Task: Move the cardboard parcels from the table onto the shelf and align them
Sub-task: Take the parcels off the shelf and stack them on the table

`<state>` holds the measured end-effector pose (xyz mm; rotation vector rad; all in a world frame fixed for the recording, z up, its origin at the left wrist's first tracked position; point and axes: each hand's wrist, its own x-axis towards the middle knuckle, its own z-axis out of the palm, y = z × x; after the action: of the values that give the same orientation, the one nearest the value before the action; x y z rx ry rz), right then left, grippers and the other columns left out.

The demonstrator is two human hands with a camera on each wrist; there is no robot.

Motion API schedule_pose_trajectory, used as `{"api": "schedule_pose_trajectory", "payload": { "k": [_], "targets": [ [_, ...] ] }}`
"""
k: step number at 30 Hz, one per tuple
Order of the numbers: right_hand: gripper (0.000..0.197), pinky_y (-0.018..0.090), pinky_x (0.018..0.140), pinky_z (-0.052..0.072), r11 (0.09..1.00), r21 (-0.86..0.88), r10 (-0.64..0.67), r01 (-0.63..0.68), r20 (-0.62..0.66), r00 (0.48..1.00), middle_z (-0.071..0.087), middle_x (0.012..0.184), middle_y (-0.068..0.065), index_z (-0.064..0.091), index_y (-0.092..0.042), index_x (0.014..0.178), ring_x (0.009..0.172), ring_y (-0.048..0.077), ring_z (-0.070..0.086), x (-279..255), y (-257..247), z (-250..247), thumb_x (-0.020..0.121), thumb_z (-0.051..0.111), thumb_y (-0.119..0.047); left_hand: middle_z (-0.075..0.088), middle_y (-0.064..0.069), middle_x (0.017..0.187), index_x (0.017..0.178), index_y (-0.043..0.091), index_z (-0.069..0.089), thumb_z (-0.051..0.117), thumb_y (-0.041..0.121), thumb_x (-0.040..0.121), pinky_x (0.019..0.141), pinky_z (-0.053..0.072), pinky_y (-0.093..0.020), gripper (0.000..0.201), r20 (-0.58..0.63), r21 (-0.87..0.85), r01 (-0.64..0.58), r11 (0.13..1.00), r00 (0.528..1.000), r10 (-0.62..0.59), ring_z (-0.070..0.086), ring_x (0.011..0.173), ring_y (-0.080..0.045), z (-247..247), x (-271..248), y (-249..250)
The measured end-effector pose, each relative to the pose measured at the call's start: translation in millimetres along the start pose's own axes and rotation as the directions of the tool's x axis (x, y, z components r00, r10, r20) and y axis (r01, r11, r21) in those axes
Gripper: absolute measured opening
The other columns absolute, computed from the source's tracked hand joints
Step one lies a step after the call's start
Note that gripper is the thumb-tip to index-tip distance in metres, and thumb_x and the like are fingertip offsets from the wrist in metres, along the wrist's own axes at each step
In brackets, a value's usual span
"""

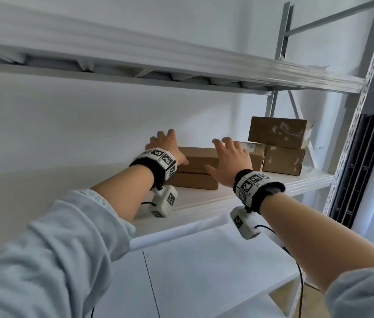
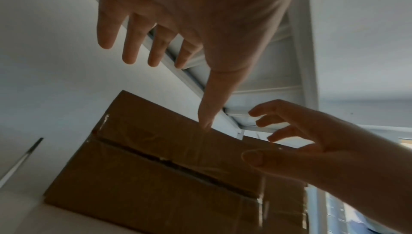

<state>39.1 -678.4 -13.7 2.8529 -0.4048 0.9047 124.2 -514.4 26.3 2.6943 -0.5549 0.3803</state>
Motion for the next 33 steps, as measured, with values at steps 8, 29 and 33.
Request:
{"api": "schedule_pose_trajectory", "payload": {
  "k": [8, 29, 33],
  "targets": [
    [0.069, 0.039, 0.092, 0.048, 0.963, 0.269, -0.060, -0.001, 0.218, 0.974, 0.041, 0.132, 0.011, 0.045, -0.016, 0.135, 0.111, 0.039, 0.056, 27, 7, 29, 0.080, 0.072, -0.046, 0.060, -0.011, 0.128, 0.138, 0.010, 0.047, 0.084, 0.055, 0.069, 0.095, 0.049, -0.038, 0.091, 0.194, -0.058, 0.191, 0.980, 0.965, -0.177, 0.058, 0.114, -0.032, 25, 25, -2],
    [0.053, 0.040, 0.091, 0.048, 0.962, 0.270, 0.036, -0.028, -0.026, 0.999, 0.055, 0.126, 0.008, 0.057, -0.016, 0.128, 0.107, 0.035, 0.059, -58, -91, -60, 0.083, 0.074, -0.039, 0.062, -0.003, 0.100, 0.101, 0.016, 0.056, 0.082, 0.050, 0.073, 0.070, 0.041, -0.030, 0.051, -0.126, -0.095, -0.077, 0.992, 0.990, 0.065, 0.058, 0.085, -0.025, -45, -77, -79],
    [0.054, 0.040, 0.095, 0.043, 0.963, 0.255, 0.098, -0.084, -0.042, 0.994, 0.051, 0.134, 0.007, 0.056, -0.015, 0.130, 0.110, 0.035, 0.058, -102, -126, -75, 0.084, 0.073, -0.037, 0.066, -0.006, 0.109, 0.111, 0.015, 0.059, 0.080, 0.054, 0.071, 0.079, 0.048, -0.032, 0.060, -0.176, -0.093, -0.155, 0.984, 0.975, 0.137, 0.063, 0.098, -0.029, -50, -112, -108]
  ]
}}
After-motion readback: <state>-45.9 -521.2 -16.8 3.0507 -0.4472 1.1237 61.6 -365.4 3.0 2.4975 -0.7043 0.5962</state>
